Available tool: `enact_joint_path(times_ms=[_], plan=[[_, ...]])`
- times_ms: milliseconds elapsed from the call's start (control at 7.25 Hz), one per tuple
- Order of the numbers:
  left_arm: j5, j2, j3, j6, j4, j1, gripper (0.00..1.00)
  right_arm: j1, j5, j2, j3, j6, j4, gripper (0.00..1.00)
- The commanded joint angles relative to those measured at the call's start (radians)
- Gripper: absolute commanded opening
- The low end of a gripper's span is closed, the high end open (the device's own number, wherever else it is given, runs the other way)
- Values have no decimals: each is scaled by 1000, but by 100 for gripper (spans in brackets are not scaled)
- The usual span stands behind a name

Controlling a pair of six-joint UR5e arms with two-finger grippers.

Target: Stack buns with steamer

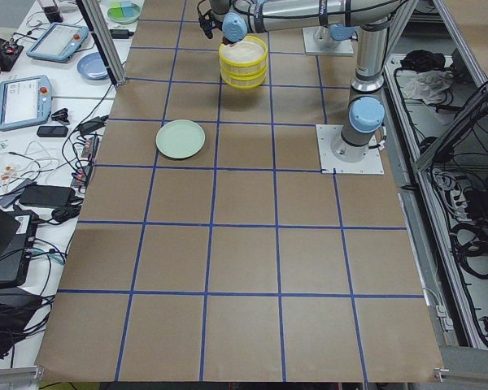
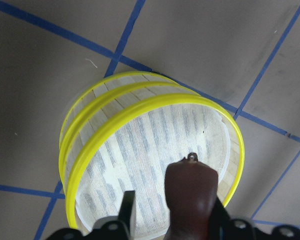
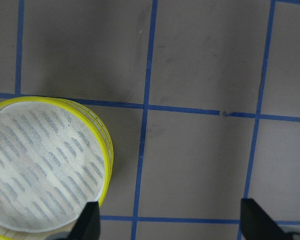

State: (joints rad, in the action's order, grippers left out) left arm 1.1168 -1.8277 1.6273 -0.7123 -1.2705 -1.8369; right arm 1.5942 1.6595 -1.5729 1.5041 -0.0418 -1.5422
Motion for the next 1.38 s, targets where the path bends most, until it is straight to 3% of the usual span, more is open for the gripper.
enact_joint_path(times_ms=[0, 276, 414, 828, 1103, 1241], plan=[[-17, 1, 9, -75, 19, -37, 100, -5, -35, -30, -19, 75, 33, 100], [-5, 10, 6, -75, 20, -38, 100, -3, -58, -30, -19, 119, 27, 100], [65, 37, -4, -35, 16, -19, 100, -3, -49, -38, -19, 119, 30, 100], [127, 71, -95, 306, -27, 109, 100, 0, -61, -39, -18, 120, 21, 100], [349, 97, -96, 613, -50, 204, 100, 0, -57, -41, -18, 119, 24, 100], [401, 117, -98, 644, -68, 241, 100, 1, -61, -41, -18, 119, 4, 100]])
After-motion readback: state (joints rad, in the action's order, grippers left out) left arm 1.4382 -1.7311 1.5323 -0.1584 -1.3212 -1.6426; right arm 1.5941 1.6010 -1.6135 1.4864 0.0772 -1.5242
